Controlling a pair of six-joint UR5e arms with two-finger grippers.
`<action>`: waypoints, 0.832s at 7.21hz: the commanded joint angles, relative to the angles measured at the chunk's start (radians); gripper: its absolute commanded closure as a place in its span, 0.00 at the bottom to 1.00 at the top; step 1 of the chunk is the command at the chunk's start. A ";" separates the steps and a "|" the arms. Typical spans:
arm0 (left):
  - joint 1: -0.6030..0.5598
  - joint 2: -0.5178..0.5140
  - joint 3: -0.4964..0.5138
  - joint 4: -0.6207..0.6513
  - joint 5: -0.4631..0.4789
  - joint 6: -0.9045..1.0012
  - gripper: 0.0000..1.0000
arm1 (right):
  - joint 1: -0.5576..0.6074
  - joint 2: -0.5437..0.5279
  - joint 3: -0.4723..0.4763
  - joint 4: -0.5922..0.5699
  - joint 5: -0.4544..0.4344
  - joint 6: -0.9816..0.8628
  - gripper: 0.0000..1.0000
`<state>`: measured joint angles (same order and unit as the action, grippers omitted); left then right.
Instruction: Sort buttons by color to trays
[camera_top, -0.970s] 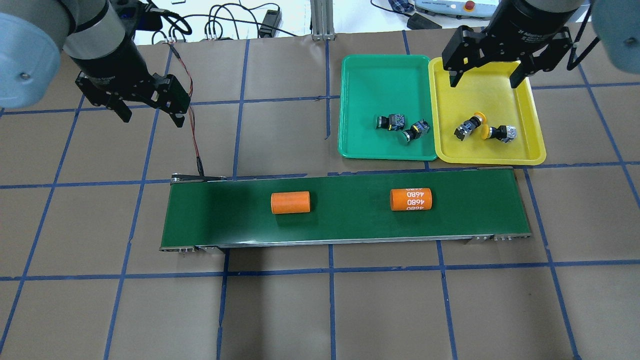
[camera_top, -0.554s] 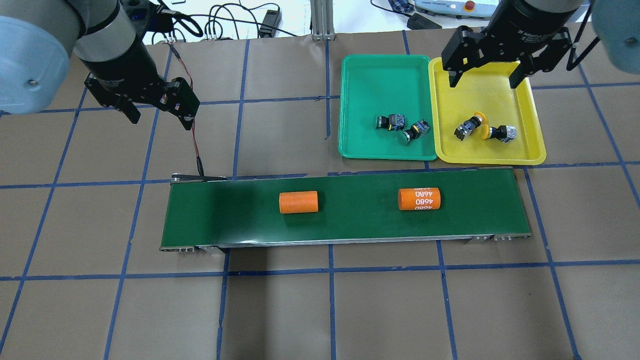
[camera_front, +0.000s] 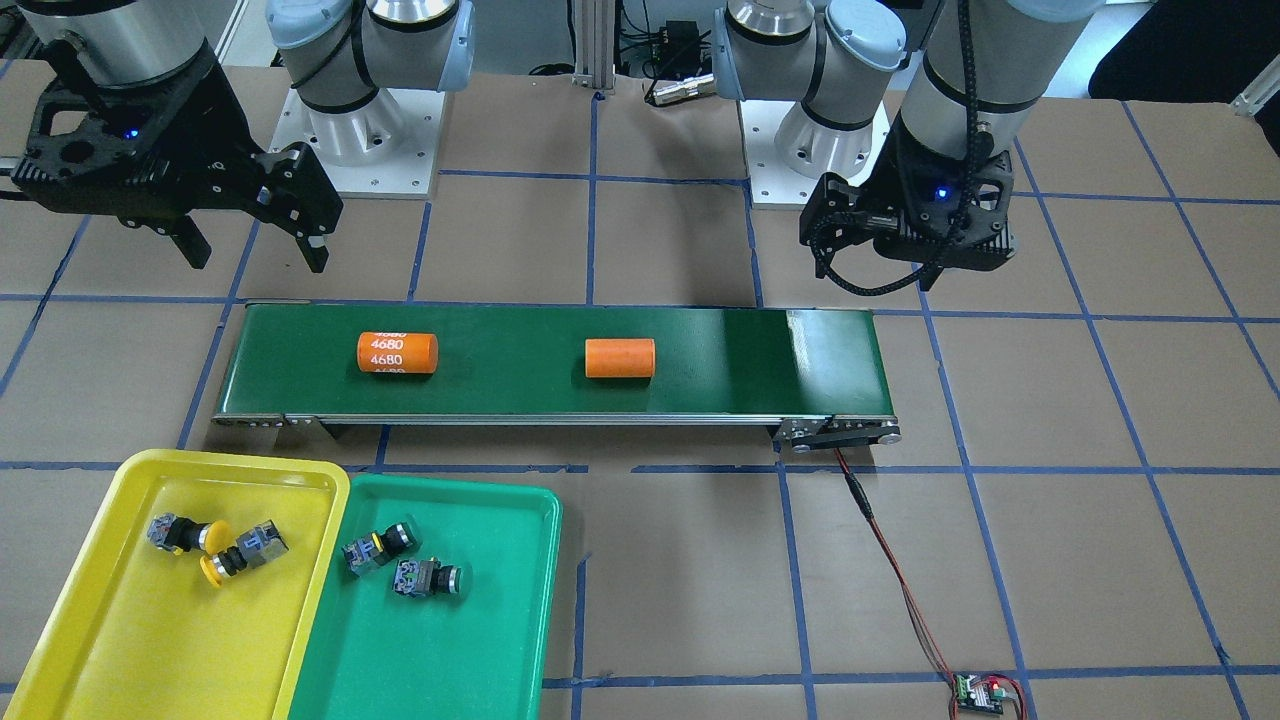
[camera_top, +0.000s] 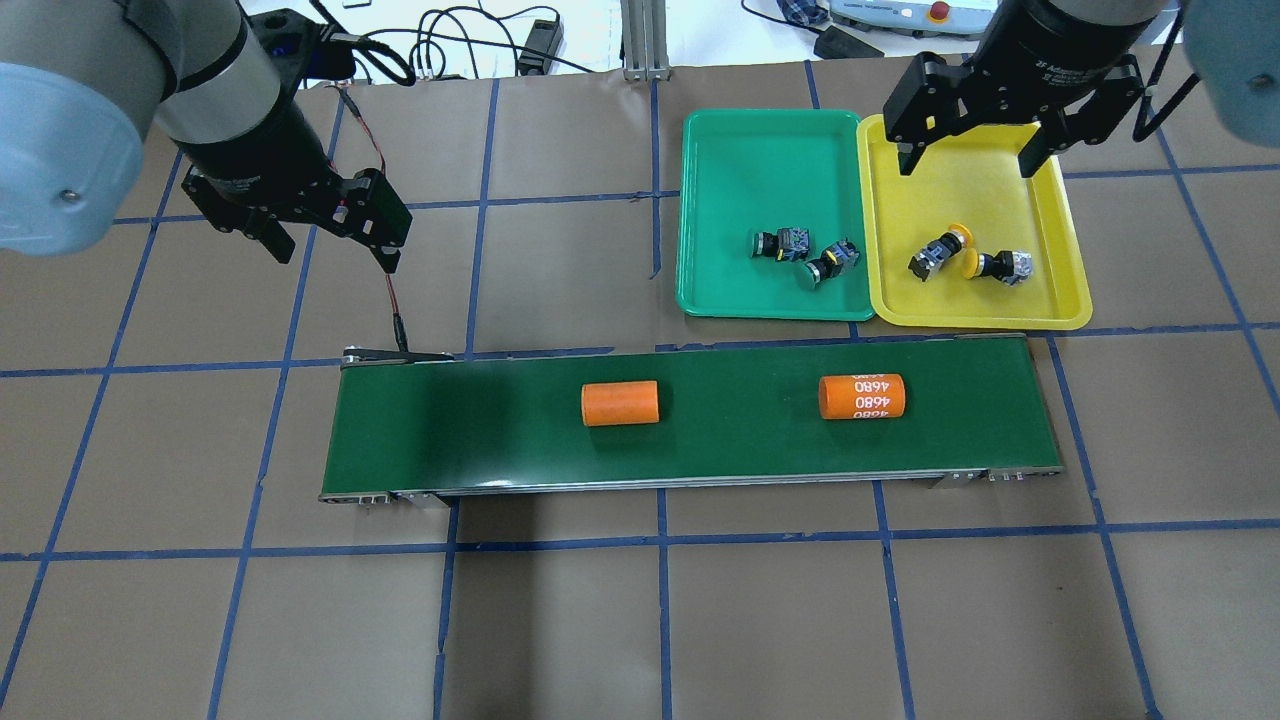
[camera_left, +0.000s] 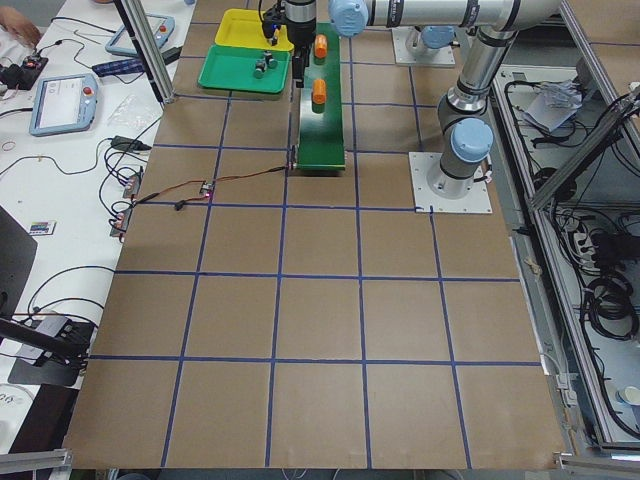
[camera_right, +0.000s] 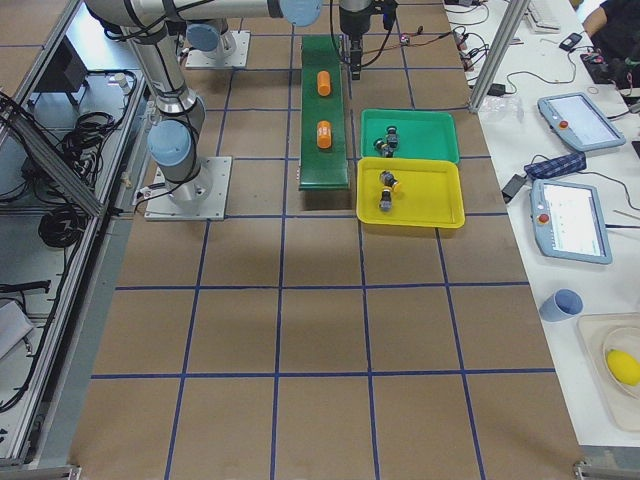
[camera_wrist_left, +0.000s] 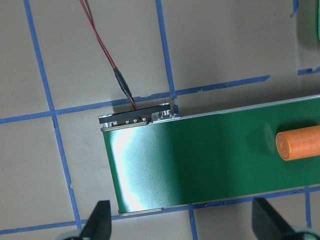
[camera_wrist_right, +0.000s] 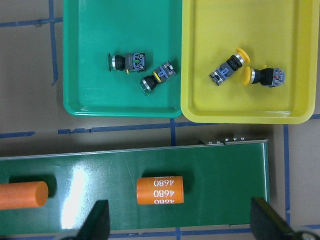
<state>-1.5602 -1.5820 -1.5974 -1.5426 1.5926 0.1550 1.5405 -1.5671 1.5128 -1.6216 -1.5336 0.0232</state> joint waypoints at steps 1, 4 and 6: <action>0.002 -0.009 0.008 0.015 -0.005 -0.075 0.00 | 0.000 -0.001 0.003 0.000 -0.002 0.000 0.00; 0.003 -0.039 0.051 -0.001 -0.005 -0.132 0.00 | 0.000 -0.002 0.006 -0.001 0.001 0.000 0.00; 0.000 -0.032 0.042 0.006 -0.006 -0.129 0.00 | 0.001 -0.005 0.006 0.000 0.001 0.000 0.00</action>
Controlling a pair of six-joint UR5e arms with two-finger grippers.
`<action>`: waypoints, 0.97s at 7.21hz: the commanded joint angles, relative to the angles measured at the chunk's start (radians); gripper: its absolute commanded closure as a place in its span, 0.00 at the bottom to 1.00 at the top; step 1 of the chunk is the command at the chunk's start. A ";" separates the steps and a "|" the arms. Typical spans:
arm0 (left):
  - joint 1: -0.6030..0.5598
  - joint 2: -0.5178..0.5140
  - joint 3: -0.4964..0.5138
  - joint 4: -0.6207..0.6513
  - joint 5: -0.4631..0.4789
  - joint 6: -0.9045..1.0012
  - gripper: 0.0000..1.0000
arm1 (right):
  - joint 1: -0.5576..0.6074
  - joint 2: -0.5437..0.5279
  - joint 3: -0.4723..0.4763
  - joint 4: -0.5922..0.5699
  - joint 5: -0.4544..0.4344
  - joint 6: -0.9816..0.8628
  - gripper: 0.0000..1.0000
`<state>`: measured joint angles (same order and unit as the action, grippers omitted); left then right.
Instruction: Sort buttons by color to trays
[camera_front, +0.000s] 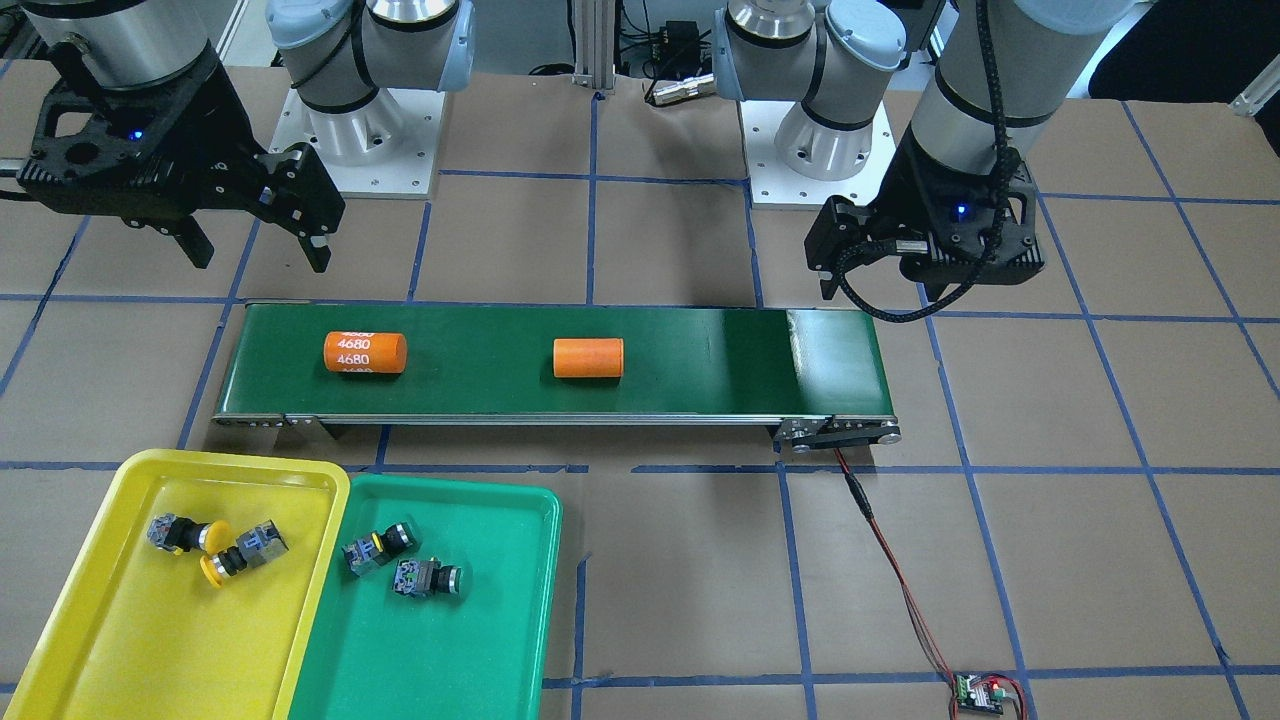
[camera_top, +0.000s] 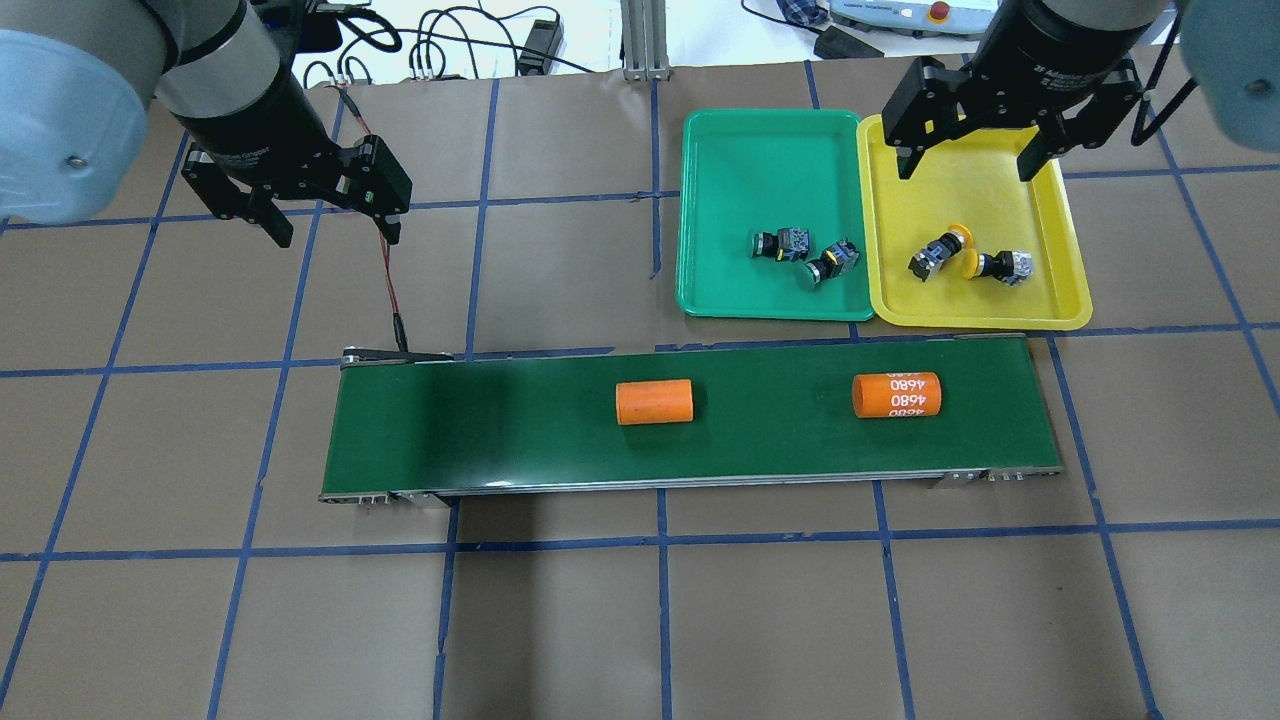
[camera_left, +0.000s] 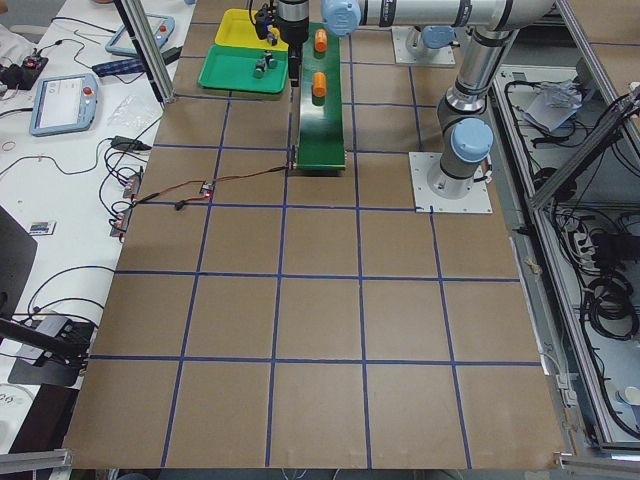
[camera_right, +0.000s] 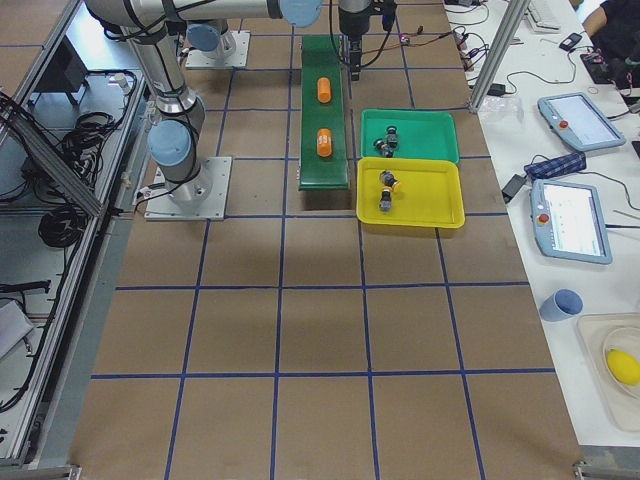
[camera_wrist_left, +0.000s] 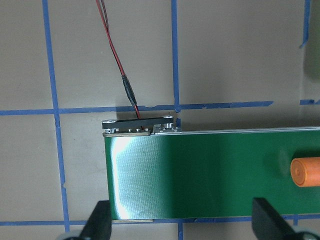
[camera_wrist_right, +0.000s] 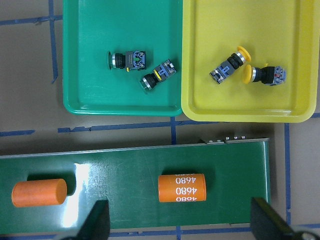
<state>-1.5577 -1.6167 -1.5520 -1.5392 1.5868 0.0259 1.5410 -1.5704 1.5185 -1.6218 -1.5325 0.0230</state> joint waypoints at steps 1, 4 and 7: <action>-0.002 -0.002 -0.003 0.008 -0.001 0.003 0.00 | 0.001 -0.003 0.000 0.000 0.000 0.000 0.00; -0.002 0.001 -0.007 0.010 -0.062 0.000 0.00 | 0.001 -0.003 0.000 0.000 0.000 0.000 0.00; -0.002 0.000 -0.007 0.010 -0.057 0.002 0.00 | 0.001 -0.003 0.000 -0.001 0.002 0.000 0.00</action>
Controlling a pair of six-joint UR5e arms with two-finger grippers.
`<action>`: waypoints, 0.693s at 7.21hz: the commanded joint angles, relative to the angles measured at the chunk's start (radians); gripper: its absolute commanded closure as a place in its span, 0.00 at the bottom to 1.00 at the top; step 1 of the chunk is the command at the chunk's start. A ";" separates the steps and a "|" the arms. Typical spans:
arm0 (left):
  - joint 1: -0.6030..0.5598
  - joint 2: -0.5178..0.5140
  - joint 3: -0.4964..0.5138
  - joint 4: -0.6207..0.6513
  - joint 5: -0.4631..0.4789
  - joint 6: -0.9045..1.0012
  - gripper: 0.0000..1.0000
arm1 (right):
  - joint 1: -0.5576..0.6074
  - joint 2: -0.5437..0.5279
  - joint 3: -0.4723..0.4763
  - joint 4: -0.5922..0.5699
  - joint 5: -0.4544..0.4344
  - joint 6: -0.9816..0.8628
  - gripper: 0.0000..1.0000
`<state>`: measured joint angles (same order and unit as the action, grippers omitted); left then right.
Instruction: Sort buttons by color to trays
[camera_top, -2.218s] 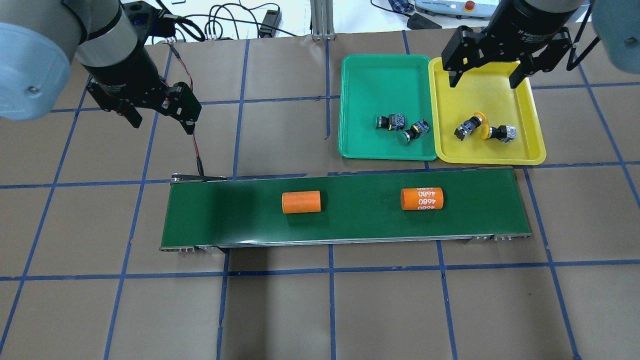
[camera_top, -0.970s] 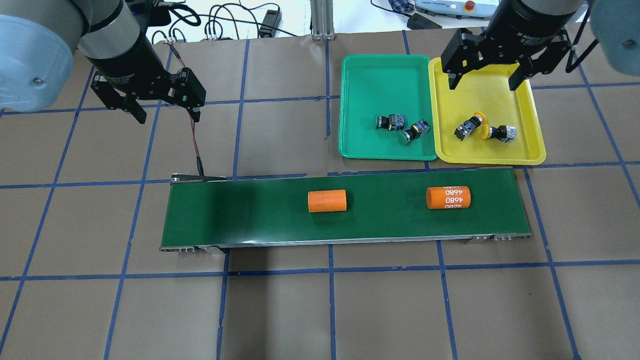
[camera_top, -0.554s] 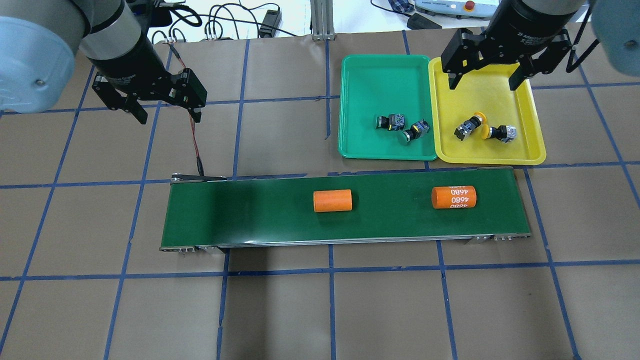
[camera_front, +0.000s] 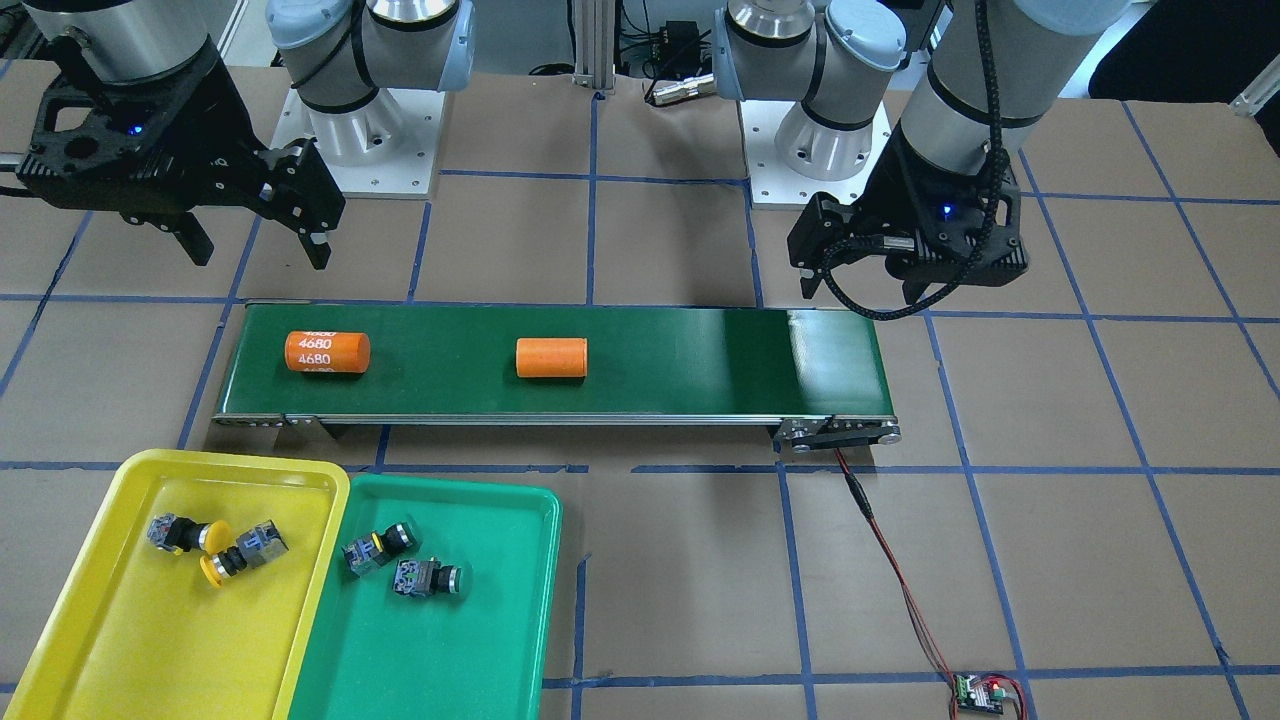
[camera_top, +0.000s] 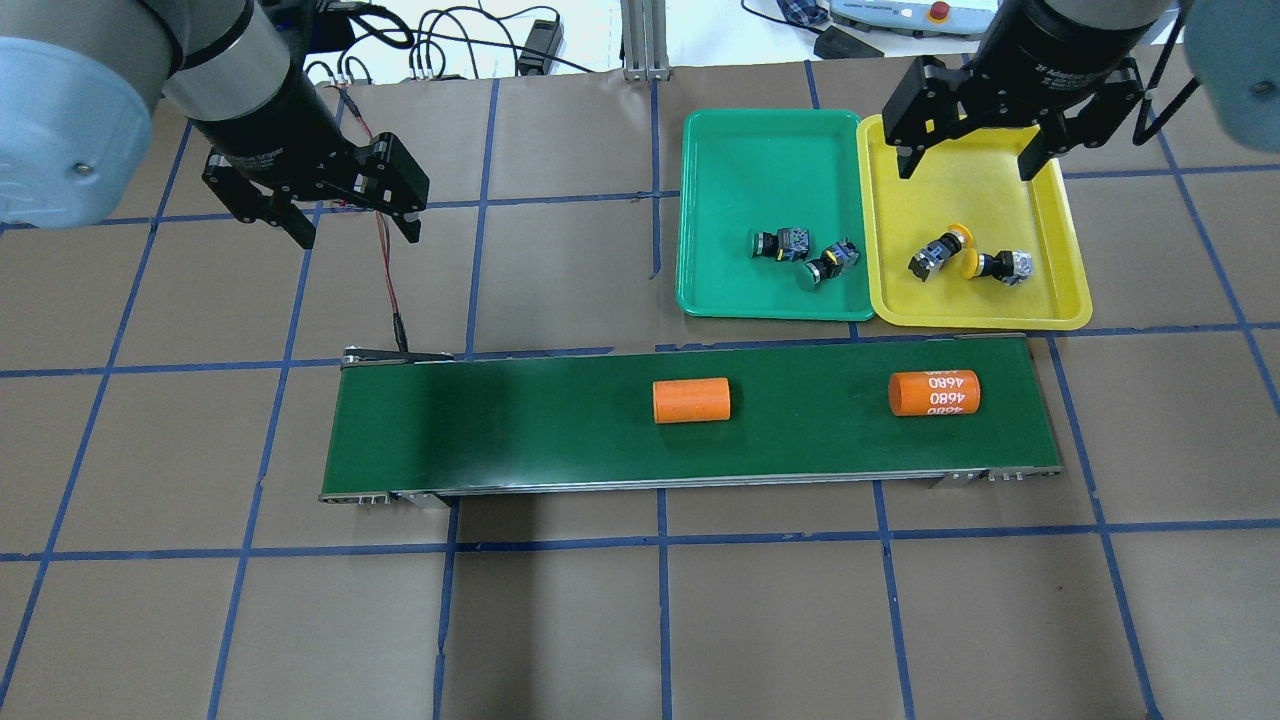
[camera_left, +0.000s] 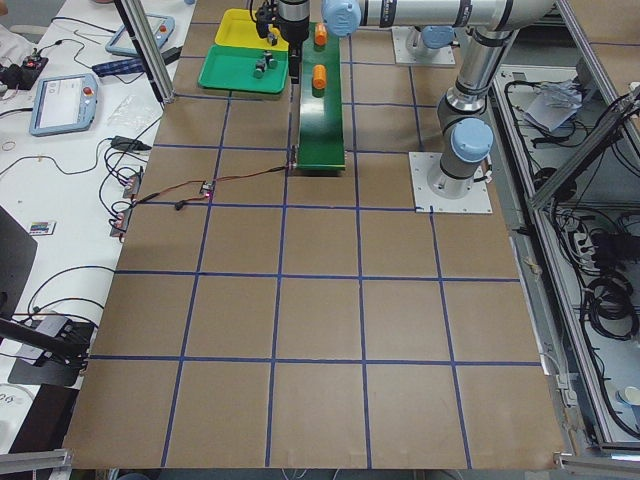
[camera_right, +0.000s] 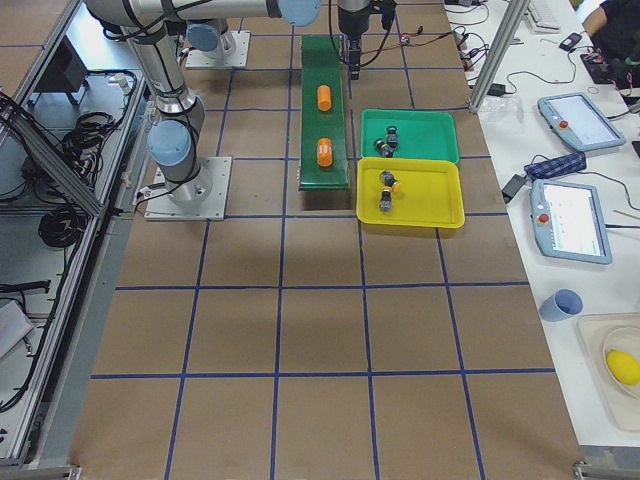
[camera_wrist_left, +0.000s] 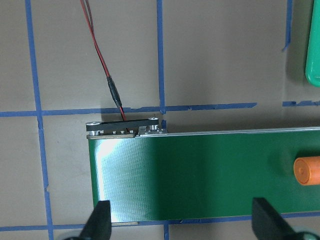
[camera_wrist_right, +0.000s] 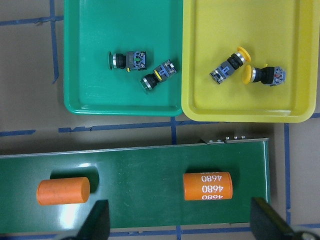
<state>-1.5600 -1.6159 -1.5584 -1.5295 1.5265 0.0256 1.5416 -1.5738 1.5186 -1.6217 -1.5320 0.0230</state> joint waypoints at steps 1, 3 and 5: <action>0.000 0.001 0.004 0.000 0.014 -0.009 0.00 | 0.000 0.000 0.000 0.000 0.001 0.000 0.00; 0.003 -0.004 0.024 -0.018 0.018 -0.009 0.00 | -0.002 -0.002 0.000 0.002 -0.005 0.000 0.00; 0.012 0.007 0.032 -0.024 0.043 0.005 0.00 | 0.000 -0.003 0.000 0.000 -0.002 0.000 0.00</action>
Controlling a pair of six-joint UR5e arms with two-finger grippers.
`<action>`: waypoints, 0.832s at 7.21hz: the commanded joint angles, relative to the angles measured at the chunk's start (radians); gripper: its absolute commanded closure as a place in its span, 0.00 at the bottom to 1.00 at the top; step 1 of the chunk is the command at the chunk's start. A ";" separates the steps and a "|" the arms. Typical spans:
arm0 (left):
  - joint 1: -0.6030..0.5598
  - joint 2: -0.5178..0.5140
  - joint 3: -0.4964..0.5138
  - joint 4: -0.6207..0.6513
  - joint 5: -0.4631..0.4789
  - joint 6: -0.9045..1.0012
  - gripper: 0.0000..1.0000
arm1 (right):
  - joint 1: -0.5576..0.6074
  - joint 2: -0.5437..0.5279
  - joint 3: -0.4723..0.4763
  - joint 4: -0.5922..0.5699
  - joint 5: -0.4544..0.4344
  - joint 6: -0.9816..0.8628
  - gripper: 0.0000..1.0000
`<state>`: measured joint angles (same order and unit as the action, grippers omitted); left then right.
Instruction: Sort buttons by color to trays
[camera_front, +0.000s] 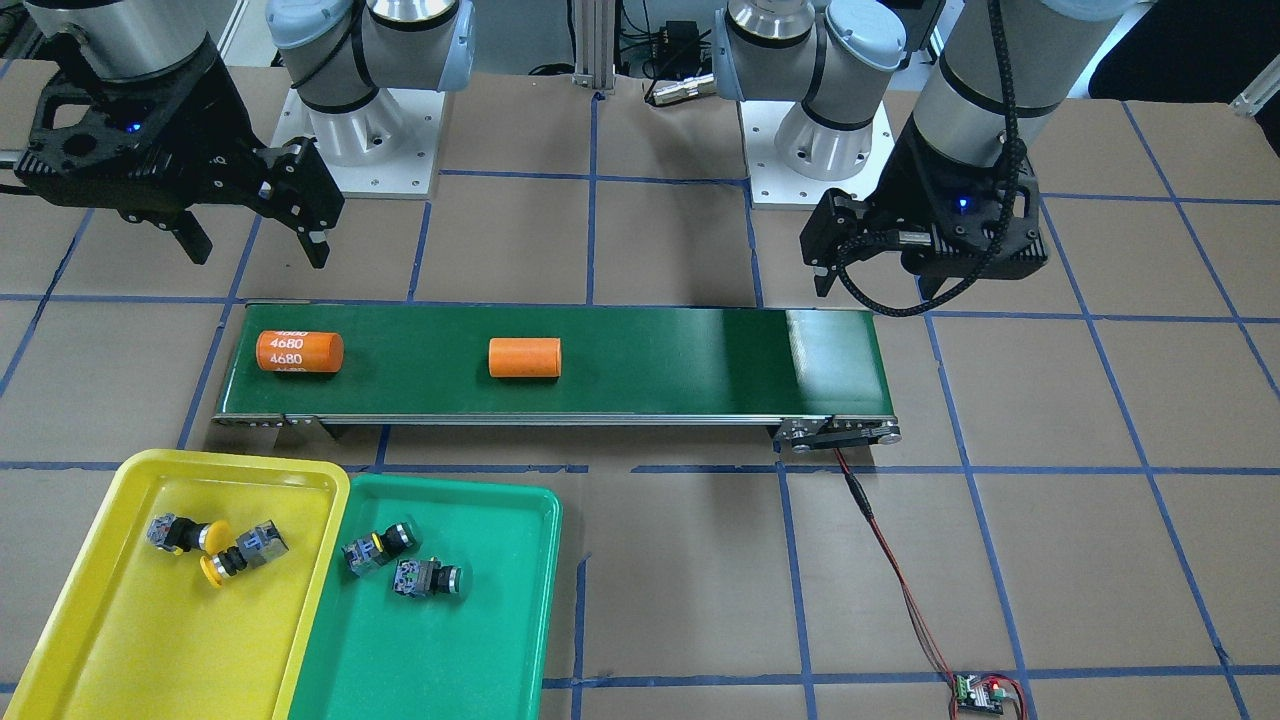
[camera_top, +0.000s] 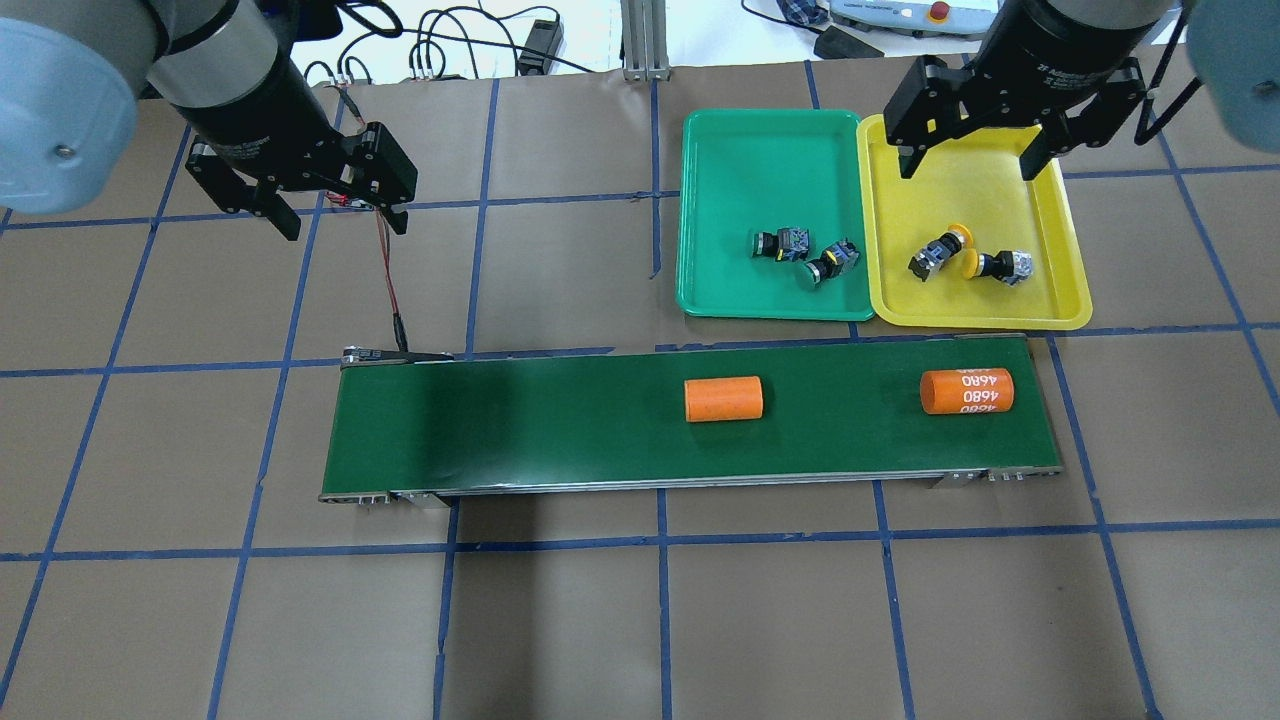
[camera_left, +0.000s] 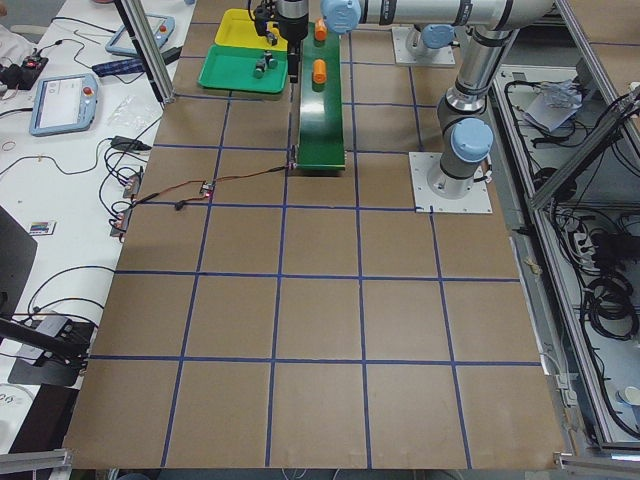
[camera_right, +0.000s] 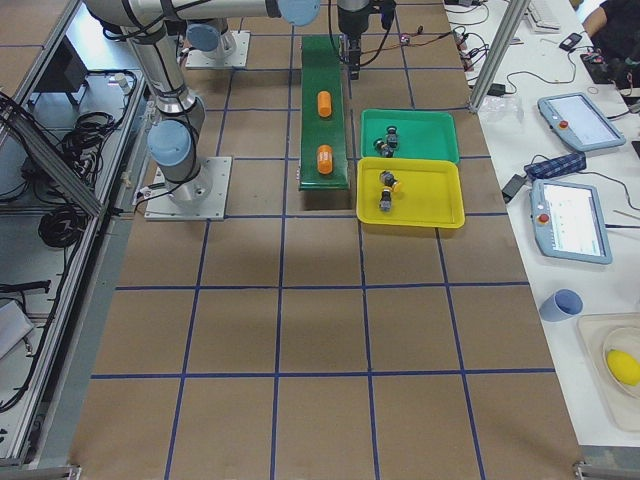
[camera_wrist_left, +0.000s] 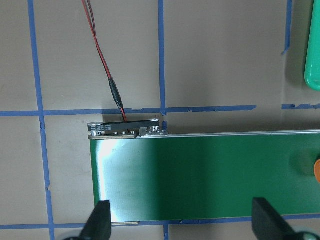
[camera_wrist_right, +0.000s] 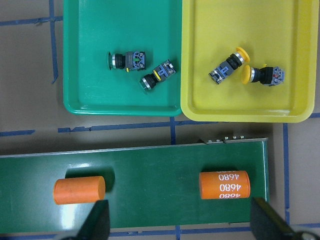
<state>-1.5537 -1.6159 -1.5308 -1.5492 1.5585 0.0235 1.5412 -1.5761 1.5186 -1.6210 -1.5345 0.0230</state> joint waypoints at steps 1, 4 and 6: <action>0.007 0.019 0.003 -0.027 0.011 0.009 0.00 | 0.000 -0.002 0.000 0.001 0.002 0.000 0.00; 0.012 0.019 0.005 -0.046 0.012 0.015 0.00 | 0.000 -0.002 0.000 0.001 0.002 0.000 0.00; 0.010 0.019 0.003 -0.043 0.011 0.015 0.00 | 0.000 -0.002 0.000 0.001 0.001 0.000 0.00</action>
<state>-1.5427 -1.5961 -1.5269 -1.5935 1.5697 0.0381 1.5416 -1.5783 1.5186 -1.6206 -1.5328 0.0230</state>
